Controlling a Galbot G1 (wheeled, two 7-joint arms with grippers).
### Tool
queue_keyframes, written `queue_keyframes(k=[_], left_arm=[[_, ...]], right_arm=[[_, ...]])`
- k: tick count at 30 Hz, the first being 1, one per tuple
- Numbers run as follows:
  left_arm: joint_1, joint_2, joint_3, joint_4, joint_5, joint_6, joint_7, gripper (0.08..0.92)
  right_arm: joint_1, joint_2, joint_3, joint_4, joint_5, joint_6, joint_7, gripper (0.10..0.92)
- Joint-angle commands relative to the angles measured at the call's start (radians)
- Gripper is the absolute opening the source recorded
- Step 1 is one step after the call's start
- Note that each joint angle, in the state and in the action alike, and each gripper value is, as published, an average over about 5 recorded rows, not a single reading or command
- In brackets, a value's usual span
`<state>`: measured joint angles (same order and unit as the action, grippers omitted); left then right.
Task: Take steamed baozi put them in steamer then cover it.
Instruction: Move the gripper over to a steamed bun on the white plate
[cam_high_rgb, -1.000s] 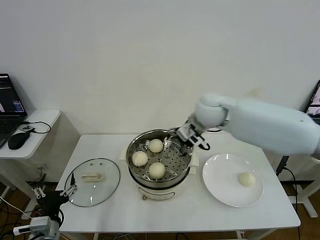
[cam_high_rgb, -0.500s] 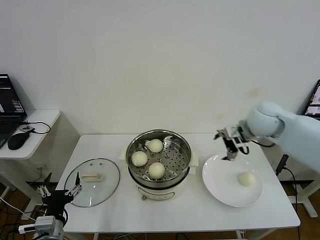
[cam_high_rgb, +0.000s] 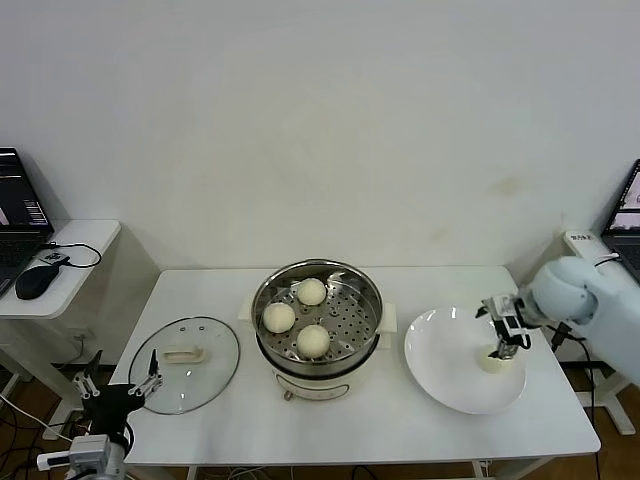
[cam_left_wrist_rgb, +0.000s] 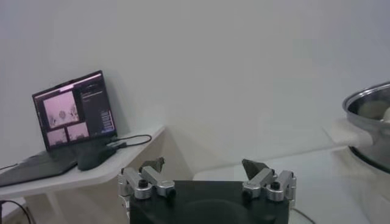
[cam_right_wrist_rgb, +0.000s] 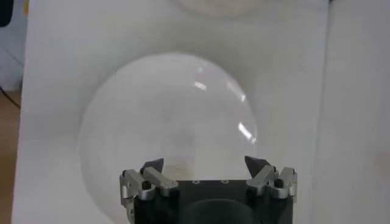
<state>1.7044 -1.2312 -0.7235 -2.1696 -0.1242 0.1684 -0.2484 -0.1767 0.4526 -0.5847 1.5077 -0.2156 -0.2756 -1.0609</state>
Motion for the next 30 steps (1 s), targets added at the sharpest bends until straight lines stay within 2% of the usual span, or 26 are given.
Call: queue_keyframes(k=[1,14,26,30], left_arm=[[0.001,-0.001,-0.001,0.002,0.0,0.0,0.001,0.823],[0.002,-0.006,-0.001,-0.001,-0.002,0.001,0.004,0.823],[0.001,-0.009,0.0,0.0,-0.003,0.001,0.004,0.823],[0.0,-0.01,-0.001,0.001,-0.003,0.001,0.003,0.823]], right_arm=[[-0.192,0.029,0.161,-0.129,-0.109,0.033,-0.003,0.823],[-0.191,0.126,0.165,-0.23,-0.142,0.026,0.012,0.823],[-0.188,0.178,0.164,-0.263,-0.151,0.02,0.02,0.822],[-0.186,0.183,0.166,-0.27,-0.151,0.019,0.025,0.796]])
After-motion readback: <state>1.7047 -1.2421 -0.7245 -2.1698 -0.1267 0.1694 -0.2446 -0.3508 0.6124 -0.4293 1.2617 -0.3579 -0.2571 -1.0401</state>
